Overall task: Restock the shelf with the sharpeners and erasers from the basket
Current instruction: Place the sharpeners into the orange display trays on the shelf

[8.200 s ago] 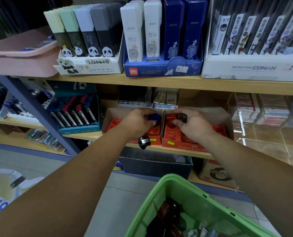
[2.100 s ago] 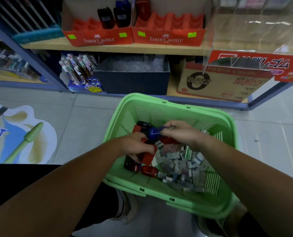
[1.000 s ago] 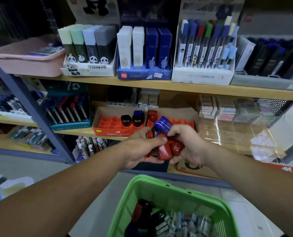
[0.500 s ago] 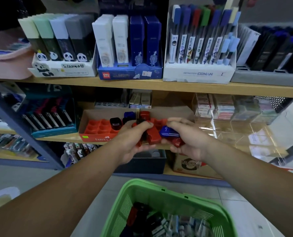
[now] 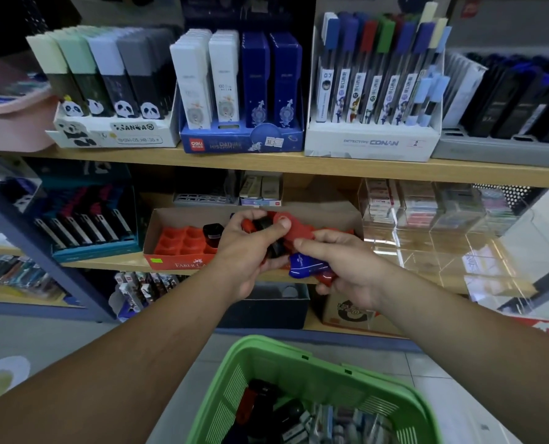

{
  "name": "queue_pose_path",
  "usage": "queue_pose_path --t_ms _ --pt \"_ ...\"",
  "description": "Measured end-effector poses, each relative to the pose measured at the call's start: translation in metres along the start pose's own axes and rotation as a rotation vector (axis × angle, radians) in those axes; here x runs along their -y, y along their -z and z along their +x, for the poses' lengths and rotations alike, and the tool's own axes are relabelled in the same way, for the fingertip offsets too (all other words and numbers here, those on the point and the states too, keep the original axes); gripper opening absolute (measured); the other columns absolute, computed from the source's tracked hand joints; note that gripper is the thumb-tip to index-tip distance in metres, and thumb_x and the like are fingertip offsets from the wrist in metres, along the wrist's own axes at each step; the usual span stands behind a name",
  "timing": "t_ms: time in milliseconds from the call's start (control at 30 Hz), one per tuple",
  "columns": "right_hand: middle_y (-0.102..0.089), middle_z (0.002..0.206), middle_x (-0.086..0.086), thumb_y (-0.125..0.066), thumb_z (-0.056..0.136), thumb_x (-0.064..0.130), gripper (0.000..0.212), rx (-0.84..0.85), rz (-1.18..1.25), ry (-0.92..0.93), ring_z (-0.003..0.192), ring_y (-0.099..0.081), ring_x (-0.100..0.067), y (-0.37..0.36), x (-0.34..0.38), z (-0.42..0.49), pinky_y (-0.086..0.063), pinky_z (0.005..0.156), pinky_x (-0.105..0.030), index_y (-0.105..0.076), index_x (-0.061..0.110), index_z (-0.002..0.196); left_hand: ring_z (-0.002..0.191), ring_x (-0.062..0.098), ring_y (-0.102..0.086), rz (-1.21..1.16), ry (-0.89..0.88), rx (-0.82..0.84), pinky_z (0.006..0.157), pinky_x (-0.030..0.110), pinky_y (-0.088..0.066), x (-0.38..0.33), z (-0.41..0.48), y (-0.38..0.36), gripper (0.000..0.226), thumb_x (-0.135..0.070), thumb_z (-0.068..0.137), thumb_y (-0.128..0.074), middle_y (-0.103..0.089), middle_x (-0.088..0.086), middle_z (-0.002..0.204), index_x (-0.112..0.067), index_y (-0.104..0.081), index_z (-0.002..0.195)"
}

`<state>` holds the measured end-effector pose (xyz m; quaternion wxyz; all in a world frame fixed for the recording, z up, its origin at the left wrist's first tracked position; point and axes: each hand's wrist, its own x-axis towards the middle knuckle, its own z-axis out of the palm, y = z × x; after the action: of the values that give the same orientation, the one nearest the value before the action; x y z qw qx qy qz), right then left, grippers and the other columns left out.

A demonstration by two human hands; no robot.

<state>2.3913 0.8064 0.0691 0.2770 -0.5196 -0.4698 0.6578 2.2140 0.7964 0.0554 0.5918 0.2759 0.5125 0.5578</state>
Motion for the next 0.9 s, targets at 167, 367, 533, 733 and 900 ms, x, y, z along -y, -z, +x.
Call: queue_pose_path --t_ms 167,367,533,733,900 --pt "-0.075 0.105 -0.003 -0.079 0.093 0.032 0.016 -0.159 -0.251 0.079 0.091 -0.071 -0.021 0.008 0.004 0.003 -0.052 0.053 -0.027 -0.072 0.026 0.107 0.097 0.028 -0.075 0.217 -0.026 0.008 0.058 0.030 -0.057 -0.001 0.002 0.012 0.037 -0.019 0.089 -0.081 -0.070 0.013 0.120 -0.035 -0.066 0.118" --pt "-0.071 0.112 0.001 -0.074 0.096 0.035 0.021 -0.176 -0.322 0.187 0.096 -0.069 -0.018 0.002 0.013 0.004 -0.051 0.057 -0.025 -0.069 0.029 0.116 0.086 0.029 -0.071 0.527 -0.147 0.058 0.047 0.028 -0.049 0.000 0.003 0.018 0.016 -0.030 0.093 -0.077 -0.070 0.010 0.110 -0.036 -0.071 0.106" --pt "-0.067 0.119 0.006 -0.076 0.095 0.037 0.021 -0.338 -0.362 0.308 0.116 -0.064 -0.020 0.008 0.025 0.035 -0.061 0.088 -0.041 -0.069 0.031 0.114 0.097 0.026 -0.072 0.410 -0.067 0.060 0.058 0.027 -0.053 -0.004 0.010 0.019 0.043 -0.021 0.093 -0.077 -0.068 0.007 0.118 -0.040 -0.061 0.128" --pt "-0.067 0.129 0.007 -0.072 0.093 0.049 0.035 -0.375 -0.919 0.283 0.124 -0.059 -0.025 0.004 0.033 0.084 -0.055 0.100 -0.044 -0.070 0.039 0.127 0.082 0.022 -0.075 0.271 0.011 0.012 0.069 0.025 -0.057 -0.008 0.020 0.033 0.039 -0.001 0.082 -0.083 -0.078 0.014 0.105 -0.007 -0.069 0.118" --pt "-0.059 0.137 0.002 -0.064 0.098 0.052 0.037 -0.380 -1.231 0.246 0.121 -0.060 -0.030 0.005 0.030 0.094 -0.057 0.091 -0.044 -0.061 0.054 0.135 0.097 0.025 -0.077 0.149 0.022 0.029 0.073 0.029 -0.062 -0.012 0.017 0.049 0.034 0.004 0.089 -0.074 -0.078 0.013 0.105 -0.018 -0.068 0.114"
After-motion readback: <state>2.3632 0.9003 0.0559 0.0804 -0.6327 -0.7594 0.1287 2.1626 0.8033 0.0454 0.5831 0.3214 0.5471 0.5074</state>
